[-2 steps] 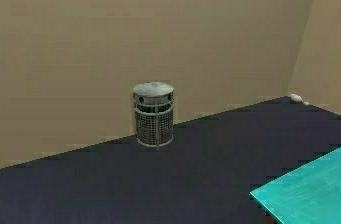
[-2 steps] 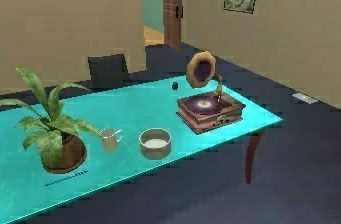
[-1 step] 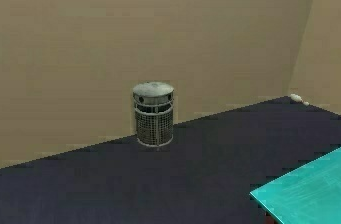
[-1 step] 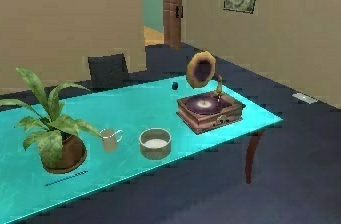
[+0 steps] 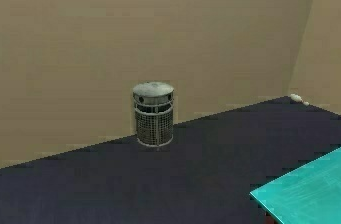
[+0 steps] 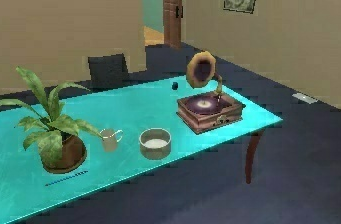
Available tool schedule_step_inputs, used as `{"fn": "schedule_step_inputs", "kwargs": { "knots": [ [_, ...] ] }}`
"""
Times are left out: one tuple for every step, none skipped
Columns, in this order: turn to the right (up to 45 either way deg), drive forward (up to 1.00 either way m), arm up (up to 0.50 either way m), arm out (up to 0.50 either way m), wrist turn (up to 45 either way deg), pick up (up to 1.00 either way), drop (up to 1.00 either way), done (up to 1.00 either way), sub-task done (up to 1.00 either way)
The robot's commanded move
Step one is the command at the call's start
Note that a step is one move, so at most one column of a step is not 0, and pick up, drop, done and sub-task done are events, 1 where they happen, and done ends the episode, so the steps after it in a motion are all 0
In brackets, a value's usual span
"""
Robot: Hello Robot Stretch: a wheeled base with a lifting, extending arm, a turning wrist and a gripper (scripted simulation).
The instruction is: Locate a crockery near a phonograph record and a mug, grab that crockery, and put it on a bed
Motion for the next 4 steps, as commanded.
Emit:
{"fn": "schedule_step_inputs", "kwargs": {
  "knots": [
    [0.0, 0.0, 0.0, 0.46, 0.0, 0.0, 0.0, 0.0, 0.0],
    [0.0, 0.0, 0.0, 0.0, 45.0, 0.0, 0.0, 0.0, 0.0],
    [0.0, 0.0, 0.0, 0.0, 45.0, 0.0, 0.0, 0.0, 0.0],
    [0.0, 0.0, 0.0, 0.0, 45.0, 0.0, 0.0, 0.0, 0.0]
  ]
}}
